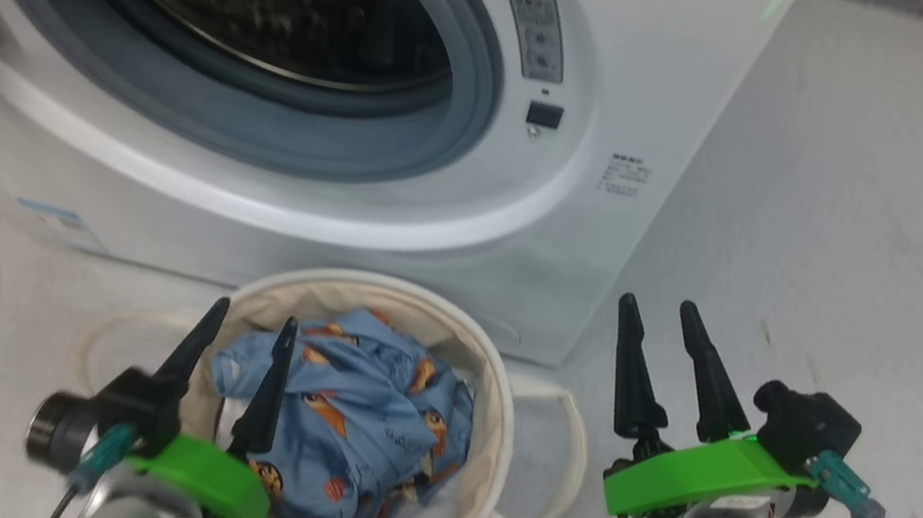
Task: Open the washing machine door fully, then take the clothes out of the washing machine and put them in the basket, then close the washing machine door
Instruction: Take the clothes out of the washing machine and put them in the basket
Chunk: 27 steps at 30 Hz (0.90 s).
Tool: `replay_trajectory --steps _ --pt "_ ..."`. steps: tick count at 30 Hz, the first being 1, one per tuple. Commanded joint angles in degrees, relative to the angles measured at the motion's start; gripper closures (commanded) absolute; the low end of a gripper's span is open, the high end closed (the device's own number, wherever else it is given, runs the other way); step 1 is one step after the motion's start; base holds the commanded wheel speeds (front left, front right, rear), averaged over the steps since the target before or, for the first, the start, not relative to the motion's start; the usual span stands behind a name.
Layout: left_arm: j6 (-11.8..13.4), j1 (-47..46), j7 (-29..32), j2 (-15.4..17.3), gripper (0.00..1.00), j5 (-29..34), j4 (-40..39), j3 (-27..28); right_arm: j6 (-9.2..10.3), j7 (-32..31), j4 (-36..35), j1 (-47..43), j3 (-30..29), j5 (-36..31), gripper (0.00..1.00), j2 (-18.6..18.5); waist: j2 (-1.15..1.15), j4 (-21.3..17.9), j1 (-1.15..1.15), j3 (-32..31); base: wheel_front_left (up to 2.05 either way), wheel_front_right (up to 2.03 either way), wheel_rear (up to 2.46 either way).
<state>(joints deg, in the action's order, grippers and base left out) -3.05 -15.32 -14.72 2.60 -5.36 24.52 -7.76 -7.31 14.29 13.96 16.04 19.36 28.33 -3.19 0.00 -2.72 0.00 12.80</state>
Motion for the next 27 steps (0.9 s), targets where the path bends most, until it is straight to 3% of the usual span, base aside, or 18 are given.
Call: replay_trajectory --steps 1,12,23,27 --pt "-0.05 0.32 -0.28 0.42 0.0 -0.51 -2.51 2.29 -0.18 0.71 -1.66 -0.12 0.94 0.24 0.0 0.32 0.0 1.03 0.0 -2.19 0.0 0.0 0.0" --pt "3.22 8.86 -0.28 0.3 0.0 -1.24 -18.37 3.34 -0.18 0.71 -1.91 -3.51 -0.24 -0.21 0.0 0.32 0.0 2.0 0.0 -7.0 0.0 0.0 0.0" --pt "7.6 15.77 -0.28 0.29 0.0 -4.55 -19.85 4.65 -0.18 0.71 -1.48 -7.75 -3.44 -0.03 0.0 0.32 0.0 1.19 0.0 -10.57 0.0 0.0 0.0" --pt "8.05 17.1 -0.28 0.29 0.0 -4.69 -18.99 4.21 -0.18 0.71 -1.13 -8.75 -3.75 0.17 0.0 0.32 0.0 0.97 0.0 -11.87 0.0 0.0 0.0"
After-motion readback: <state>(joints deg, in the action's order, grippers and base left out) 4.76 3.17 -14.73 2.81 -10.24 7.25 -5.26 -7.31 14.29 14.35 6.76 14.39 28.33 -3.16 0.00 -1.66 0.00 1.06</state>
